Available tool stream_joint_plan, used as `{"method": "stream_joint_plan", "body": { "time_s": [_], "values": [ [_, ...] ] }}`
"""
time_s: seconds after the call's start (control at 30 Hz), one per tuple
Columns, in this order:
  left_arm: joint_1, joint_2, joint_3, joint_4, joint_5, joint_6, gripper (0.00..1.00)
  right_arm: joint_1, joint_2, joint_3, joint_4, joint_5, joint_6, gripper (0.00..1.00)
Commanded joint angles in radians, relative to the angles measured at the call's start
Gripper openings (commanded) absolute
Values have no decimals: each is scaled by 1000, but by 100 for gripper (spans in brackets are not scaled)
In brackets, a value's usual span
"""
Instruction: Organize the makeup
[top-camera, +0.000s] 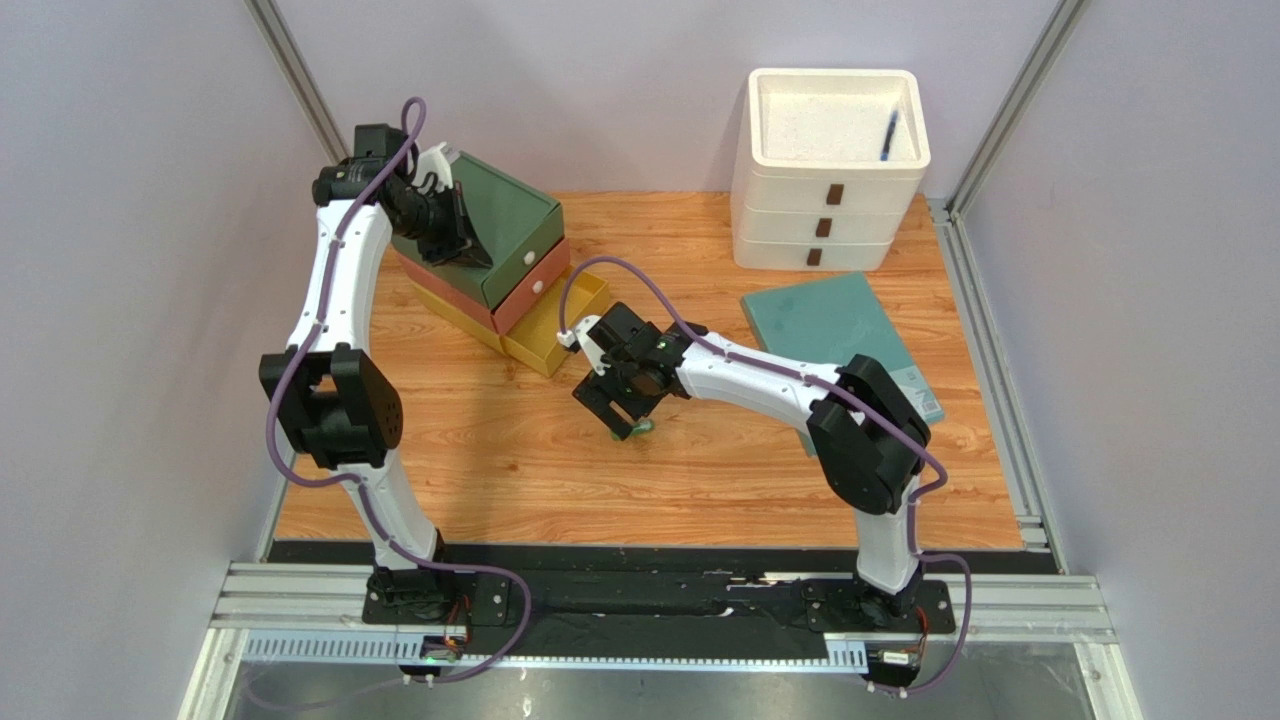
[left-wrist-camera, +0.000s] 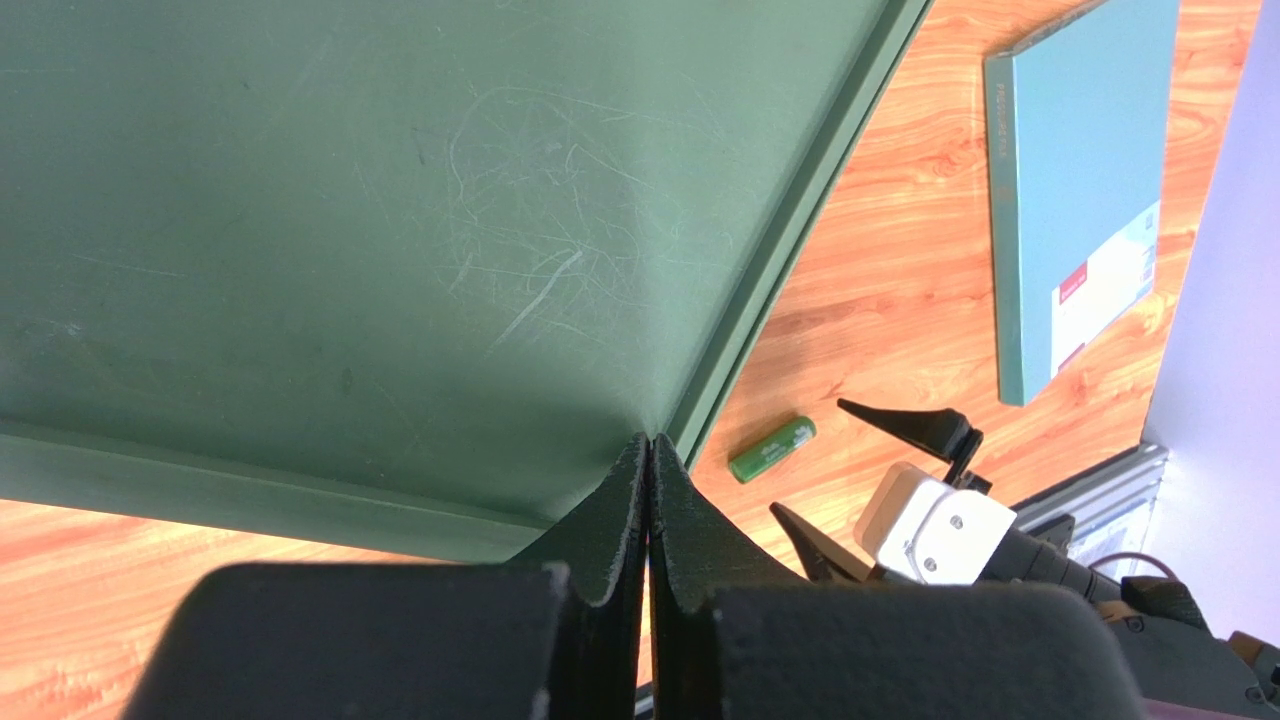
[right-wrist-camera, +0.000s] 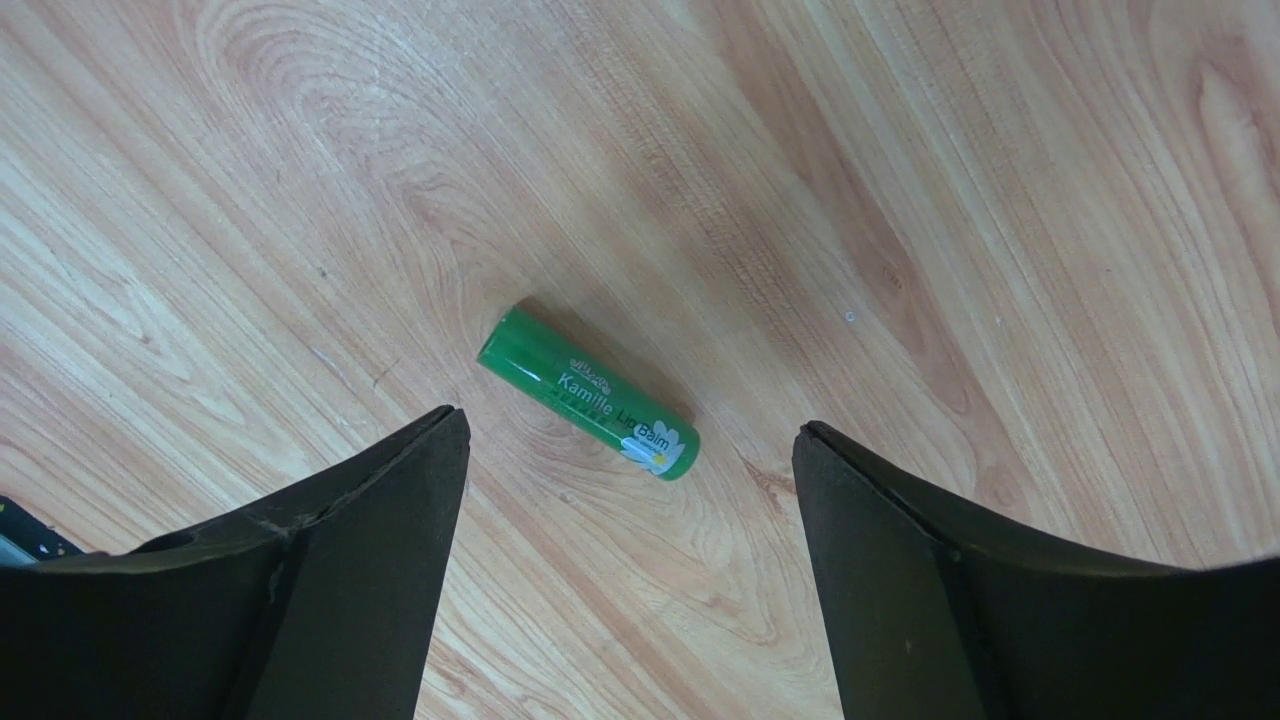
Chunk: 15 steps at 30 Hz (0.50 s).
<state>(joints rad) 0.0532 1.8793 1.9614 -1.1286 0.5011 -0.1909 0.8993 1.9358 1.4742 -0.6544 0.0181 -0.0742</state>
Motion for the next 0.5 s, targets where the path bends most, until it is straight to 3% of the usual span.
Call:
{"method": "stream_joint_plan", "body": {
  "time_s": [0.0,0.47],
  "values": [
    [-1,70,-70,-151,-139,73,0,7,3,32,6,-4,-30,82],
    [-1,76,-62,-154,-148,74,0,32,68,-20,41,-72,-19,77]
  ]
}}
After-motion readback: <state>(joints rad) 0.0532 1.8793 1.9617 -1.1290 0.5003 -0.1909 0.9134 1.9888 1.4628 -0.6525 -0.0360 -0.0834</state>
